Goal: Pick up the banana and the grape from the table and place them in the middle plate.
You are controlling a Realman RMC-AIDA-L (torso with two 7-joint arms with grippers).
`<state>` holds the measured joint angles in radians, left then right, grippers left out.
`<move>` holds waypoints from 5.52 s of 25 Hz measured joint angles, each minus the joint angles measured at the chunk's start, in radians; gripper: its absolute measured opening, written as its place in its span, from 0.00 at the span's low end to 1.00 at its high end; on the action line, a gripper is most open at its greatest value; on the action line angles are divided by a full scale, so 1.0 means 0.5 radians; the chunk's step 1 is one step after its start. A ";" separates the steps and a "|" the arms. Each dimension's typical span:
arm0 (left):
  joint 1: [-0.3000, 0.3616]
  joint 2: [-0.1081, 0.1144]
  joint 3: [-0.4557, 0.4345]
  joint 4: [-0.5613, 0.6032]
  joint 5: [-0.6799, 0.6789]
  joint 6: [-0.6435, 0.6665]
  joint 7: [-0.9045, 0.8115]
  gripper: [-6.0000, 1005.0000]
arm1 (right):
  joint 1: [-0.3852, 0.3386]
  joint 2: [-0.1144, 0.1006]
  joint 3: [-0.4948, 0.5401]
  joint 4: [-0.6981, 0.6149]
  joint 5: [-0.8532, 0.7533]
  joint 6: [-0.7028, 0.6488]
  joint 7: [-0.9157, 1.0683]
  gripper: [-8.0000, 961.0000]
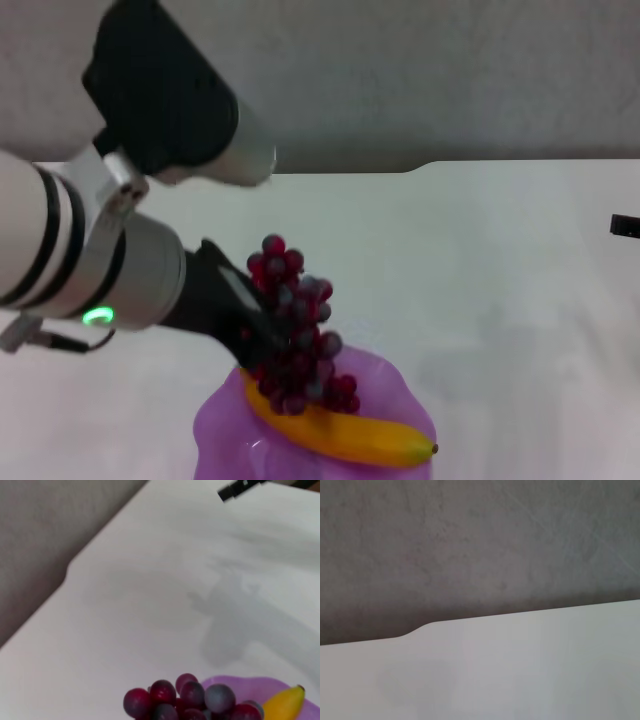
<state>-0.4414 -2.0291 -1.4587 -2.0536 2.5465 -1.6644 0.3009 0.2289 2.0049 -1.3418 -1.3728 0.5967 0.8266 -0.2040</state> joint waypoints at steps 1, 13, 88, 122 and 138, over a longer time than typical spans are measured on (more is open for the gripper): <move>0.017 -0.001 0.017 0.001 -0.001 0.002 -0.001 0.16 | 0.004 0.000 0.000 0.000 0.000 0.000 0.000 0.91; 0.031 -0.003 0.233 0.276 -0.170 0.090 0.011 0.16 | 0.022 0.000 -0.010 0.006 0.000 0.004 0.000 0.91; 0.455 -0.003 -0.573 1.338 -0.056 2.907 0.039 0.85 | 0.055 0.007 -0.035 0.414 0.431 -0.759 -0.535 0.91; 0.515 0.000 -0.552 1.685 -0.077 3.106 0.042 0.84 | 0.041 0.011 -0.179 0.651 0.672 -1.139 -0.772 0.91; 0.530 -0.004 -0.552 1.656 -0.077 3.074 0.041 0.84 | 0.043 0.009 -0.170 0.645 0.672 -1.098 -0.770 0.91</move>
<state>-0.1764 -2.0309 -1.7349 -1.2256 2.5080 -0.1273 0.3214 0.2505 2.0095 -1.4266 -1.0501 0.9327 0.2777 -0.5890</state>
